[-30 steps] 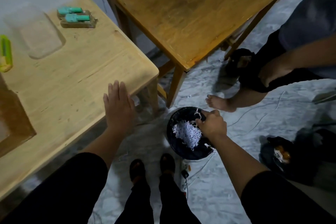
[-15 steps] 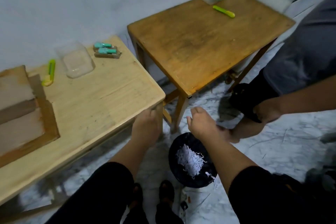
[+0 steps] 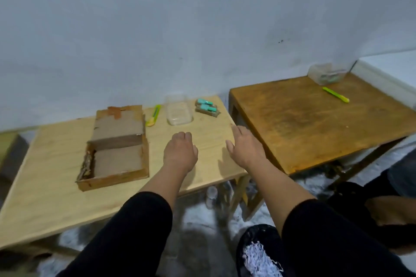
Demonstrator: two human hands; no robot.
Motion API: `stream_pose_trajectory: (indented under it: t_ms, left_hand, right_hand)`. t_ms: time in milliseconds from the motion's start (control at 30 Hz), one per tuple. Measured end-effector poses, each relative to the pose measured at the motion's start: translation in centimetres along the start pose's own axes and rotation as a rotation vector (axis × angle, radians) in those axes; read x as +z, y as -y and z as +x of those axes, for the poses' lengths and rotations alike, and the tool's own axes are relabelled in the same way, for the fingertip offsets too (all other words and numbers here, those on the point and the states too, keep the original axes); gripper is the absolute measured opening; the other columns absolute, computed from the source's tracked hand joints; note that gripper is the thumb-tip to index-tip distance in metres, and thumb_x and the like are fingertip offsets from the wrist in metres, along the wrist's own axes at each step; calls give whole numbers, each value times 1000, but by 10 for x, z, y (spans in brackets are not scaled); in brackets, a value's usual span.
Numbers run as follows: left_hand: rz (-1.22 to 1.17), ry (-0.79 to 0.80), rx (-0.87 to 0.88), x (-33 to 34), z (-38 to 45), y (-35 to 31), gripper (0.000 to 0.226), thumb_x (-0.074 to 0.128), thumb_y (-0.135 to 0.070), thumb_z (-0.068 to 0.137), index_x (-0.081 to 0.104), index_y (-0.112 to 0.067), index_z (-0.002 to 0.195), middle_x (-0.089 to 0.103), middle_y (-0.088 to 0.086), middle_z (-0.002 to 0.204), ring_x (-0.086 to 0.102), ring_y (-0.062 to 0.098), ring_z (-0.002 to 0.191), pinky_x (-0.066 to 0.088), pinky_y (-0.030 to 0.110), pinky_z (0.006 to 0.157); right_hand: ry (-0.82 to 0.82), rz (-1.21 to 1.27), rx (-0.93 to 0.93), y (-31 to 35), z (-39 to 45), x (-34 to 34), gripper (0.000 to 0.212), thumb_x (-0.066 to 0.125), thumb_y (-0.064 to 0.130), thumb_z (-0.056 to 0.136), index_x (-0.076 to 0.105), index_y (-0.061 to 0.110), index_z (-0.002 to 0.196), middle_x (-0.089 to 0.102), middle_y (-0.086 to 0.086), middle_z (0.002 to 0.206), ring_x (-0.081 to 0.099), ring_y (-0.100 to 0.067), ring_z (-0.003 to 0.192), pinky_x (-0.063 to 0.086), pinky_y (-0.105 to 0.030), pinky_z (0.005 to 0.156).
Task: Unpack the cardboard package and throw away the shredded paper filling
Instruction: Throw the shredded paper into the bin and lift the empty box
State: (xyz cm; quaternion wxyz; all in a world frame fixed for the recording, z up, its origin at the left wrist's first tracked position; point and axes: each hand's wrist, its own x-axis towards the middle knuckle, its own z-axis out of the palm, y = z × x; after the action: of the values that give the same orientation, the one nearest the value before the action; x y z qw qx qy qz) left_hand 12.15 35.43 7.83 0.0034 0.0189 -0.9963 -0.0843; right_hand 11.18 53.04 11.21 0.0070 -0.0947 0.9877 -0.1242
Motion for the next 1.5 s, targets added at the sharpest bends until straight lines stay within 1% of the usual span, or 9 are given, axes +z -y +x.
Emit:
stream_pose_trajectory:
  t_ms: [233,433,600,700,867,1000,1100,1300,1500]
  left_hand:
    - [-41,-37,-204,-23,-16,121,38,40,-28,92,39,-9,125,48,13,126,45,26,116,42,37,94]
    - [-58,45,-348,-8,-30,226,48,43,-33,90,35,-9,132,42,13,135,39,27,124,38,38,101]
    - [-241,195,-422,9,-41,278,81,59,-42,83,16,-9,143,27,11,147,26,26,135,30,38,110]
    - [-455,264,-468,17,-43,295,94,66,-42,78,8,-8,144,21,12,151,23,27,138,25,39,114]
    - [-666,257,-406,18,-43,305,87,71,-31,78,16,-9,142,44,10,139,42,28,127,35,29,98]
    - [-659,282,-406,20,-44,312,109,76,-44,69,4,-14,146,39,13,146,40,28,131,35,34,105]
    - [-660,307,-413,19,-45,316,124,82,-48,57,5,-14,147,37,14,146,38,29,132,35,34,106]
    - [-683,266,-361,8,-40,305,120,84,-47,55,11,-18,146,42,9,144,46,26,125,38,31,103]
    - [-713,139,-182,-20,-18,269,113,84,-44,56,18,-21,145,51,5,138,52,21,121,37,25,102]
  right_hand:
    - [109,97,-114,97,30,41,59,40,36,95,19,13,145,29,-8,150,31,-24,136,34,-36,106]
    - [246,149,-151,172,44,97,63,46,37,93,21,11,144,30,-11,149,31,-26,136,34,-36,106]
    - [360,199,-86,210,52,134,79,58,43,85,18,11,145,28,-10,150,33,-26,135,33,-36,107]
    - [403,261,-29,221,57,151,89,70,44,75,22,12,143,34,-11,146,38,-27,131,37,-37,107]
    - [410,434,71,229,59,165,96,82,41,62,29,17,138,43,-10,138,42,-27,126,35,-35,105]
    - [370,529,103,232,55,168,93,87,33,55,37,19,132,49,-7,133,45,-25,122,37,-32,102]
    - [330,563,135,234,51,169,88,88,30,54,43,19,128,55,-4,127,50,-22,117,38,-27,96]
    - [258,584,156,229,46,152,93,89,34,52,42,20,131,57,-1,128,52,-21,118,42,-32,102]
    - [90,617,183,203,40,109,98,87,31,58,33,19,139,52,-4,134,47,-23,124,37,-30,104]
